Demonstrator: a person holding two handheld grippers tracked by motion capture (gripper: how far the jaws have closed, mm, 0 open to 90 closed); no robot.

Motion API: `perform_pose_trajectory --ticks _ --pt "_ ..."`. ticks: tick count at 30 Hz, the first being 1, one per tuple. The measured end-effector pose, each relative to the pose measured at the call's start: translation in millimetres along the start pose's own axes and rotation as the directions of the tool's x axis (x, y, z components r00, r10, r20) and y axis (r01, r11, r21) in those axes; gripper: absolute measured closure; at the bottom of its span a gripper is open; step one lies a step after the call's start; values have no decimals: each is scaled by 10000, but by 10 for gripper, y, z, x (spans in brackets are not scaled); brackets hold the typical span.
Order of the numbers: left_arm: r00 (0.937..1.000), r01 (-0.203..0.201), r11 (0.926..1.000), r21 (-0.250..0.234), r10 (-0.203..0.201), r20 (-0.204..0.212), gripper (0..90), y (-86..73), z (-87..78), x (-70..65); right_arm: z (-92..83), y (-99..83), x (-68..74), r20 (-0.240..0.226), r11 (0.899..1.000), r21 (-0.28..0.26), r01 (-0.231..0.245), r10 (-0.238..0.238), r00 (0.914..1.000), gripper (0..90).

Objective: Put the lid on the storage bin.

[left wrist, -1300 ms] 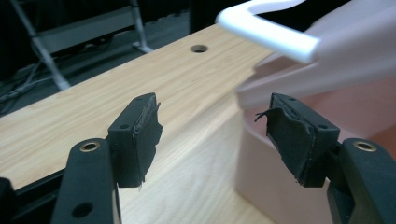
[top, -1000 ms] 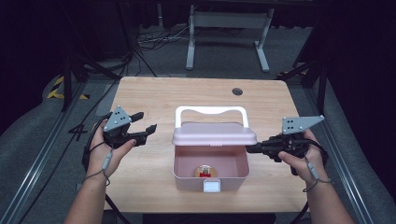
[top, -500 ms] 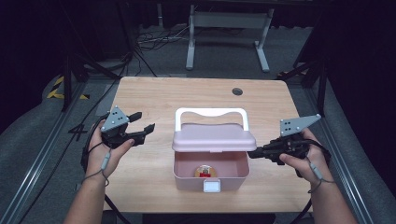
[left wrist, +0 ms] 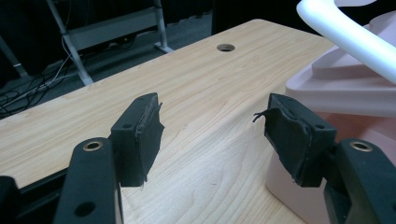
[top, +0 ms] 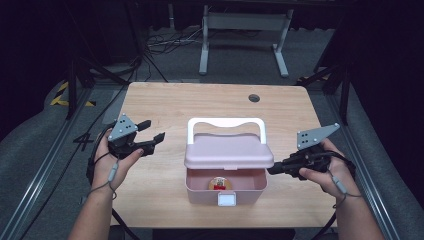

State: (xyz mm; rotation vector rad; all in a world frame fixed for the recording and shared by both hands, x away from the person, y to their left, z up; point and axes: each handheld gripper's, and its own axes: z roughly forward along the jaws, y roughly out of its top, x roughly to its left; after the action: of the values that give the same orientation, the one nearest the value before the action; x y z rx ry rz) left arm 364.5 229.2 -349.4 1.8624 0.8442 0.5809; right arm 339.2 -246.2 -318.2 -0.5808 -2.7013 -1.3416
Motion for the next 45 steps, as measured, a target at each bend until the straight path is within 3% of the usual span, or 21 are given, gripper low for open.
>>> perform_pose_trajectory --ticks 17,29,45 --pt "10000 -62 9999 95 63 -69 369 -7 6 9 99 -15 30 -34 9916 1286 113 -109 9999 900" --pt "10000 -17 9999 116 18 -78 368 -16 -5 27 152 -31 63 -218 9743 2236 276 -233 9995 900" --pt "9999 29 9999 112 -28 -115 367 -22 -9 38 195 -61 67 -385 9548 2959 268 -161 9991 895"
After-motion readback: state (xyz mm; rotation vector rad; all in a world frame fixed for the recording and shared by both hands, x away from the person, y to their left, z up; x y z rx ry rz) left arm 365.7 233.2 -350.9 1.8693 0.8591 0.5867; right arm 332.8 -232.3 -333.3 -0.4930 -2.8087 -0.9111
